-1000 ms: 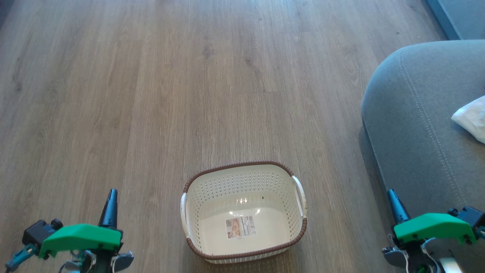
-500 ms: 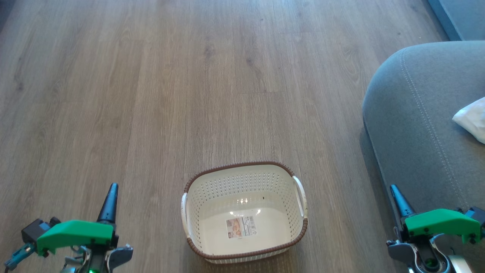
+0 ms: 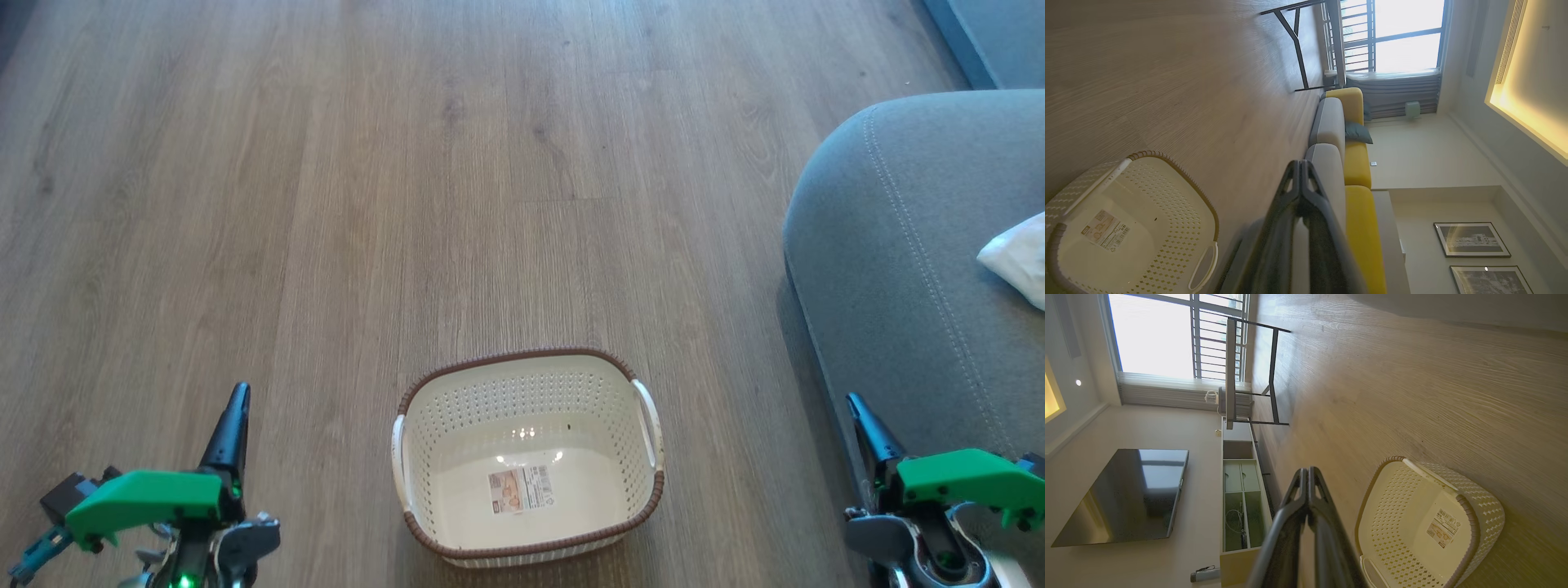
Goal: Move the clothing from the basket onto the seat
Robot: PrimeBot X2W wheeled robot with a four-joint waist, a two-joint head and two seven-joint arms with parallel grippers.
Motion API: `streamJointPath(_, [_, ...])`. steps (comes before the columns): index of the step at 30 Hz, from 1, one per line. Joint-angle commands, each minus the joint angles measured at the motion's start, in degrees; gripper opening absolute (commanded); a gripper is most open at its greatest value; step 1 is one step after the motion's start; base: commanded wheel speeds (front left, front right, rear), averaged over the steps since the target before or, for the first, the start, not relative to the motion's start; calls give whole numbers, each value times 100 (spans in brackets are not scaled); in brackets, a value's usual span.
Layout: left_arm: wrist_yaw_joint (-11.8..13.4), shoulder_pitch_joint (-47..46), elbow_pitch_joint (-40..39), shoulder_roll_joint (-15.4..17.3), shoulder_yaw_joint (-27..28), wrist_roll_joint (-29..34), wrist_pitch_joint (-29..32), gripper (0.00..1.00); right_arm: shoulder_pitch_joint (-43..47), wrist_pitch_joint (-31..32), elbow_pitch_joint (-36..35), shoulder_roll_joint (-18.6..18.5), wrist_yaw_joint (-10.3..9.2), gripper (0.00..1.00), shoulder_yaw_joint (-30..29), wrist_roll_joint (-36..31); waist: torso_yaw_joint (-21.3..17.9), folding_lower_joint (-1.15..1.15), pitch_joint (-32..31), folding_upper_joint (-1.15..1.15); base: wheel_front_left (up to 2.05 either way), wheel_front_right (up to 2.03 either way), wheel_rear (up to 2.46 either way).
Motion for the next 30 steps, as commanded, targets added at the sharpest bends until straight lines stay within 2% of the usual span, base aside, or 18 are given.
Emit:
streamJointPath(1, [-85, -358, -223, 25, 199, -210, 58, 0, -335, 85, -236, -6, 12, 0, 43, 224, 3, 0, -1, 0, 0, 0, 0])
streamJointPath(14, [-137, -441, -257, 27, 268, -960, 251, 0, -378, 286, -274, 11, 13, 0, -94, 959, 20, 0, -4, 0, 0, 0, 0])
streamJointPath(30, [-137, -441, -258, 27, 267, -961, 251, 0, -381, 308, -272, 30, 13, 0, -121, 936, 20, 0, -4, 0, 0, 0, 0])
